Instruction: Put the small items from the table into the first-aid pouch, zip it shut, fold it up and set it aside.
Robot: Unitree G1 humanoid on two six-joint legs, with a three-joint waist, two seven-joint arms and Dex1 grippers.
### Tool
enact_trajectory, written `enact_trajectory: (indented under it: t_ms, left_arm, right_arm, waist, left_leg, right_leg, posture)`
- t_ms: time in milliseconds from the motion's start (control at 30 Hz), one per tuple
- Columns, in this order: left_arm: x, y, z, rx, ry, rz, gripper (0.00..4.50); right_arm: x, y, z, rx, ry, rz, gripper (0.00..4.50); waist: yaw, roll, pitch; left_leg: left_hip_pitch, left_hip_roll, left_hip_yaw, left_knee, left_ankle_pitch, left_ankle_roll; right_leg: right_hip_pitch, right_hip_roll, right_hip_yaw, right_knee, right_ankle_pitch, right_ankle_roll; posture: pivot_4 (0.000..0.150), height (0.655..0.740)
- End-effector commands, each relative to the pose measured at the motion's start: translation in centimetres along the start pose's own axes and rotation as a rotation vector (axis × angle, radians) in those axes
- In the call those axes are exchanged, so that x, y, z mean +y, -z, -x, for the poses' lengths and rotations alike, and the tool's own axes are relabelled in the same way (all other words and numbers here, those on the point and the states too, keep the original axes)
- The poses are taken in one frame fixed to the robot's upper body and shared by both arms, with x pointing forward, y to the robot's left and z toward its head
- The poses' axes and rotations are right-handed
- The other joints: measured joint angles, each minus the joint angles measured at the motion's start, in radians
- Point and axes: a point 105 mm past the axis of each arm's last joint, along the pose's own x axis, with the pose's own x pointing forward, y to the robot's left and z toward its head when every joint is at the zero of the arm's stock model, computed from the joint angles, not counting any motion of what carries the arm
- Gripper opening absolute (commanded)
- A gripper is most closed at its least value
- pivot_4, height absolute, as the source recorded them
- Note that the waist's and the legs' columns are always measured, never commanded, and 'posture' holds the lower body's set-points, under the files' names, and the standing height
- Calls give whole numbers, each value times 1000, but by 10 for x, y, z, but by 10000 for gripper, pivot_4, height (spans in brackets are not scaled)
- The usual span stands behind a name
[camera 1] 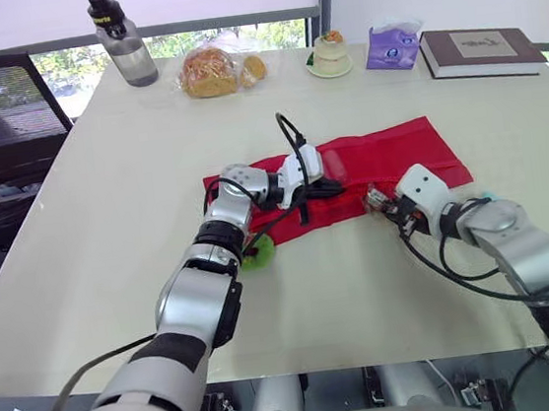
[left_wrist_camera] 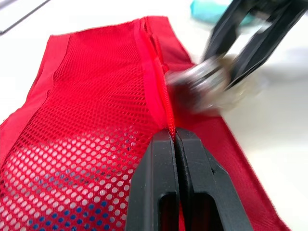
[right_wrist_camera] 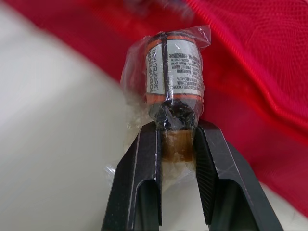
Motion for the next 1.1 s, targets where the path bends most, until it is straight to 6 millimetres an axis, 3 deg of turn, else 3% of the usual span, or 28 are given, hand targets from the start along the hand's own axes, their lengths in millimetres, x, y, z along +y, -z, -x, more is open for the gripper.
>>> enact_trajectory:
  t_ms: [33, 467, 500, 667, 1067, 1100]
  left_arm:
    - [-6, -13, -9, -50, 31, -34, 0]
    - [-15, -17, -20, -73, 57, -19, 0]
    - [-15, -16, -20, -72, 57, -18, 0]
    - [-11, -13, -17, -57, 35, -10, 0]
    - [-4, -10, -15, -50, 5, 9, 0]
    - [-5, -10, -15, -49, 6, 9, 0]
  right_arm:
    - [-12, -10, 0, 2, 95, -57, 3882]
    - [-24, -33, -14, -45, 218, -222, 3882]
    - [-22, -34, -14, -50, 215, -225, 14986]
    - [-14, -33, -4, -71, 194, -228, 38074]
    - [-7, -4, 40, -78, 170, -249, 38074]
    - [-6, -2, 41, -79, 174, -251, 34198]
  waist:
    - [-2, 0, 0]
    - [-11, 0, 0]
    - [-12, 0, 0]
    - [-11, 0, 0]
    - [-13, 0, 0]
    - [-14, 0, 0]
  left_leg:
    - [0, 0, 0, 0, 0, 0]
    - [0, 0, 0, -1, 0, 0]
    - [0, 0, 0, -1, 0, 0]
    - [-1, 0, 0, -1, 0, 0]
    - [-1, 0, 0, -1, 0, 0]
    - [-1, 0, 0, -1, 0, 0]
  right_leg:
    - [0, 0, 0, 0, 0, 0]
    - [-1, 0, 0, 0, 0, 0]
    - [-1, 0, 0, 0, 0, 0]
    - [-1, 0, 0, 0, 0, 0]
    - [-1, 0, 0, 0, 0, 0]
    - [-1, 0, 0, 0, 0, 0]
  posture:
    - [1500, 7400]
    - [1500, 7400]
    - [1500, 7400]
    - [1500, 7400]
    - [1500, 7400]
    - [1500, 7400]
